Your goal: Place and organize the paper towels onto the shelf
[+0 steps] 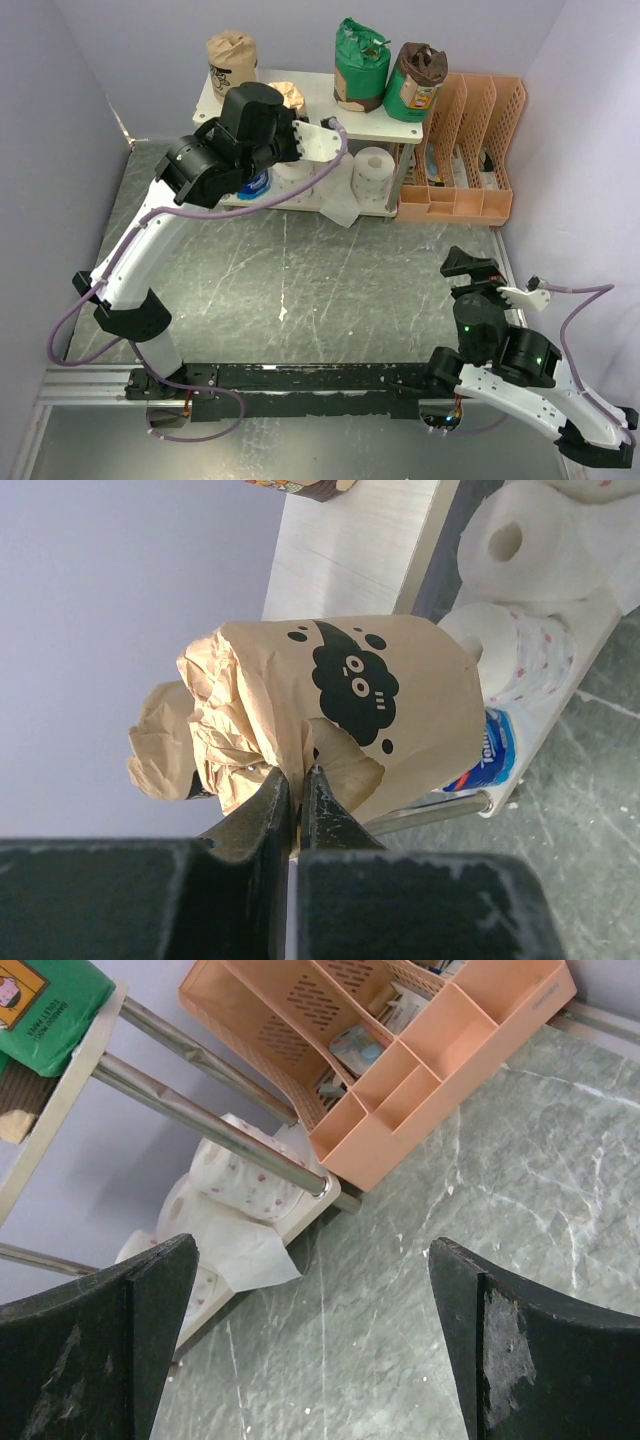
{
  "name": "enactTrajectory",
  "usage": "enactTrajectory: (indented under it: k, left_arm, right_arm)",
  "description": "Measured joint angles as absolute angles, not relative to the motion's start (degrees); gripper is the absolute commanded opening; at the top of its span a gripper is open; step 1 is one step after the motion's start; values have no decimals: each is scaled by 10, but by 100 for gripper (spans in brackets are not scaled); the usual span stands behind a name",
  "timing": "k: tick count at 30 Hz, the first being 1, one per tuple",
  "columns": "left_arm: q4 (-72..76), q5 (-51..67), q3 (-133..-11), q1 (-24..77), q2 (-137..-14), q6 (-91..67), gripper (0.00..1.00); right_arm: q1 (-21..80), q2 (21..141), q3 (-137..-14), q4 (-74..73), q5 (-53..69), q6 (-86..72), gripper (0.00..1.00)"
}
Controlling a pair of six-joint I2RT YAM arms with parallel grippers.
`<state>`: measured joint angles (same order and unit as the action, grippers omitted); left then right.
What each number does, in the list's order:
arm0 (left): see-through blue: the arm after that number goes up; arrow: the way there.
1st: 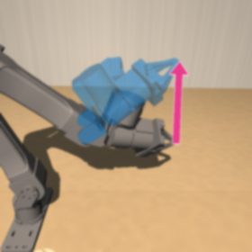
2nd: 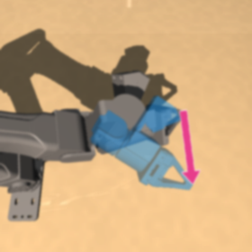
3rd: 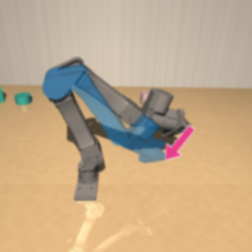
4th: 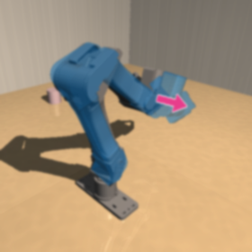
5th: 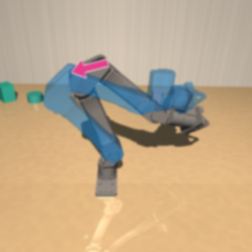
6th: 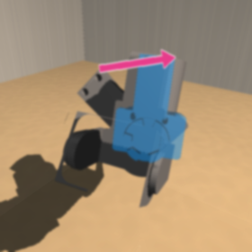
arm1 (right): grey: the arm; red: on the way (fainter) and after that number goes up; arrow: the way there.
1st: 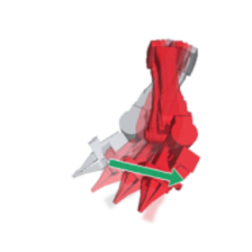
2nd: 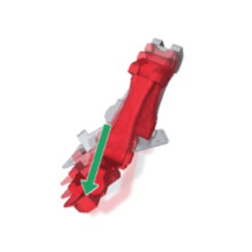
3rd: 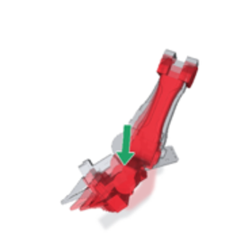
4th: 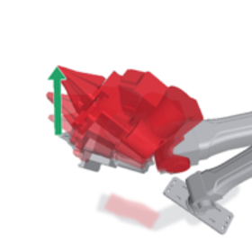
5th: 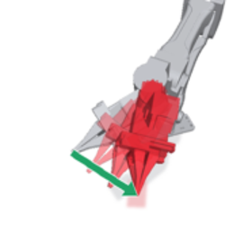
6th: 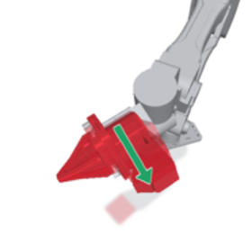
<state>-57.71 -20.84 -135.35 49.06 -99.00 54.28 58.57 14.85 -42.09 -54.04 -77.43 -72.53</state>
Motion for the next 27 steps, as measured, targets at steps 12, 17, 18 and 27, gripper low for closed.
enactTrajectory:
  k: [12, 17, 18, 27]
  left_arm:
    - [-484, -224, -1351, 449, -997, 656, 7]
    - [-421, -223, -1351, 430, -1016, 674, 7]
    - [-413, -222, -1352, 428, -1022, 675, 7]
    - [-371, -200, -1358, 407, -1101, 680, 7]
  right_arm:
    - [586, 141, -388, -493, -771, -710, 100]
    - [586, 154, -387, -476, -767, -698, 100]
    - [586, 160, -387, -475, -766, -698, 100]
    - [586, 296, -424, -572, -752, -811, 100]
